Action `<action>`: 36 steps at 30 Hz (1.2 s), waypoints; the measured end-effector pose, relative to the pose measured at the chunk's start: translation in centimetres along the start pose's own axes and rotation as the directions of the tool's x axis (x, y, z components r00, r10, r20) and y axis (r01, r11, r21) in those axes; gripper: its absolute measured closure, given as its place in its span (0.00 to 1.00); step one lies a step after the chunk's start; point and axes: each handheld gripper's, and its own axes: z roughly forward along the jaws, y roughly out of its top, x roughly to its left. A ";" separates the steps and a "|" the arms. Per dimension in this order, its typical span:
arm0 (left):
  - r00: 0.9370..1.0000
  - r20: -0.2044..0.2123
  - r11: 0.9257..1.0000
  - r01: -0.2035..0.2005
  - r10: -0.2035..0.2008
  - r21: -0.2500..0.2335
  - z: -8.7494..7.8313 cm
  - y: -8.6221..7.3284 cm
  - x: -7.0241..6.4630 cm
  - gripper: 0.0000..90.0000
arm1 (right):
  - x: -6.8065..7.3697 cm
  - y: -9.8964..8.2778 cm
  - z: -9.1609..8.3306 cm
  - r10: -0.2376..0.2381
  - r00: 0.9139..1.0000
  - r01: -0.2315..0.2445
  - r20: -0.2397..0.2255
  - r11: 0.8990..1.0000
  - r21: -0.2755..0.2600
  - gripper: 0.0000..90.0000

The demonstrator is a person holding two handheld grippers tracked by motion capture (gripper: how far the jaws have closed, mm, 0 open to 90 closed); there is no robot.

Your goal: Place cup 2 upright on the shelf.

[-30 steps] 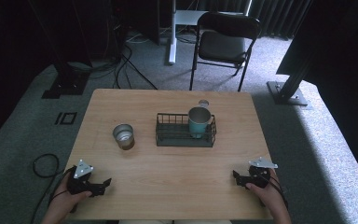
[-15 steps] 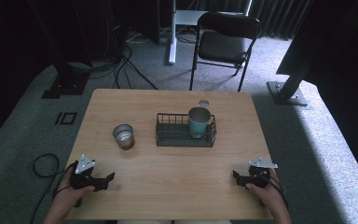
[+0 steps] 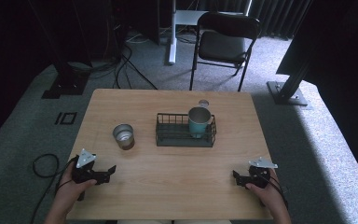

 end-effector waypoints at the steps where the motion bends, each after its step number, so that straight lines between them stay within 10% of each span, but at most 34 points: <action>1: 1.000 0.000 1.000 0.000 0.000 0.000 0.0 0.0 0.0 0.02 | 0.0 0.0 0.0 0.000 1.000 0.000 0.000 1.000 0.000 0.12; 36: 0.999 -0.012 0.992 0.039 -0.040 -0.119 3.8 3.6 0.3 0.02 | 0.0 0.0 0.0 0.002 1.000 -0.002 0.000 1.000 0.002 0.12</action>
